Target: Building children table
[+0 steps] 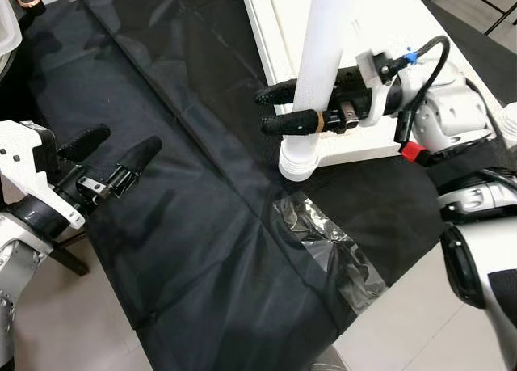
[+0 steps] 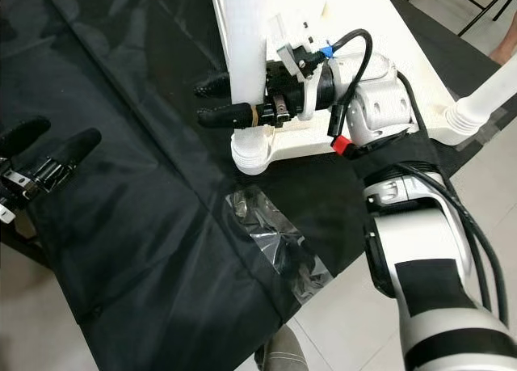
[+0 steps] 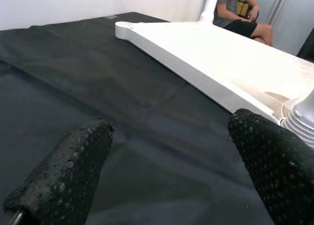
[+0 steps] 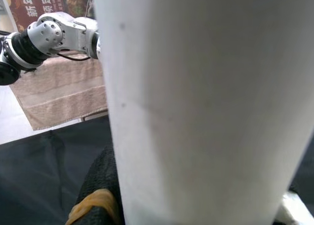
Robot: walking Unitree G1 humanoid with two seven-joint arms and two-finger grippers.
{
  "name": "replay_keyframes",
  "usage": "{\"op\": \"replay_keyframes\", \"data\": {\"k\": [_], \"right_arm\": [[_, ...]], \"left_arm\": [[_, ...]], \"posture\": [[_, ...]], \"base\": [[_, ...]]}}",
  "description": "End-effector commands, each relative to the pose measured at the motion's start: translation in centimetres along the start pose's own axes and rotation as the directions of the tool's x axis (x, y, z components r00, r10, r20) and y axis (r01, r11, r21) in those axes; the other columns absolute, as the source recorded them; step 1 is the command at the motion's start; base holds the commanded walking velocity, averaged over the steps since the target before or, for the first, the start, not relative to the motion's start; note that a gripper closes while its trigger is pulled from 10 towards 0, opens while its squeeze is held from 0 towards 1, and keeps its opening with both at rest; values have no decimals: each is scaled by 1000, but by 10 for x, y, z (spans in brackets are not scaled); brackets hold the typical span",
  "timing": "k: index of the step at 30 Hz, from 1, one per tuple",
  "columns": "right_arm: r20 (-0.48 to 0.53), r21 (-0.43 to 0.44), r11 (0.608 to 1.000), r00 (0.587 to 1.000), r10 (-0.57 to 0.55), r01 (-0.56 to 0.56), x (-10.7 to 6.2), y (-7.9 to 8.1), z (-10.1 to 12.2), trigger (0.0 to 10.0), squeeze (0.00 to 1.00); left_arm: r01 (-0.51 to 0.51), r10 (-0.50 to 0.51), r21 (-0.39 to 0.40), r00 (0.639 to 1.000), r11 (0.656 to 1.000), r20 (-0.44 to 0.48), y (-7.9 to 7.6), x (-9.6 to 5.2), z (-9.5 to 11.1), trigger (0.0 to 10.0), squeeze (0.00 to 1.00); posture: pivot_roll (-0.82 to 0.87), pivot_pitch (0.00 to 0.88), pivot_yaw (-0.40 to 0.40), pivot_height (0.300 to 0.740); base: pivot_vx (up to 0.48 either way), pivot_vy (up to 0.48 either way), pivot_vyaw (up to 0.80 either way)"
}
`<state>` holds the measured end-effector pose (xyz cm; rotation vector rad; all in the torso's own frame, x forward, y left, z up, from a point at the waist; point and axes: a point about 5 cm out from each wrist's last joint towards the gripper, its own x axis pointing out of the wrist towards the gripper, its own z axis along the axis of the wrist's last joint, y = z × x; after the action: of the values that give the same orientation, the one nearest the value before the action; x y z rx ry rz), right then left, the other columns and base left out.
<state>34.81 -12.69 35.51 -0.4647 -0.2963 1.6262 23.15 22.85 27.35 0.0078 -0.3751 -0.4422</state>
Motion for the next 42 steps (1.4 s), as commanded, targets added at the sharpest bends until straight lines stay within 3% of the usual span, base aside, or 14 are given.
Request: {"op": "replay_keyframes", "data": {"k": [1, 11, 23, 42], "right_arm": [[-5, -16, 999, 999, 41, -41, -3, 5, 0, 10000, 0], [-8, -7, 998, 998, 70, -70, -11, 20, -7, 10000, 0], [-38, -16, 1000, 999, -15, 14, -25, 12, -13, 10000, 0], [-7, -17, 995, 995, -99, 99, -30, 3, -14, 10000, 0]], "left_arm": [[9, -9, 10, 1000, 1000, -3, -7, -3, -4, 10000, 0], [21, -21, -7, 999, 1000, 30, -13, 1, -5, 10000, 0], [44, -43, -8, 998, 999, 39, -16, 5, -4, 10000, 0], [57, -56, -11, 997, 998, 43, -17, 8, -2, 10000, 0]], "posture": [[96, 404, -32, 740], [101, 404, -18, 740], [107, 404, -2, 740], [117, 413, 4, 740]], "base": [[0, 0, 0], [0, 0, 0], [0, 0, 0], [0, 0, 0]]}}
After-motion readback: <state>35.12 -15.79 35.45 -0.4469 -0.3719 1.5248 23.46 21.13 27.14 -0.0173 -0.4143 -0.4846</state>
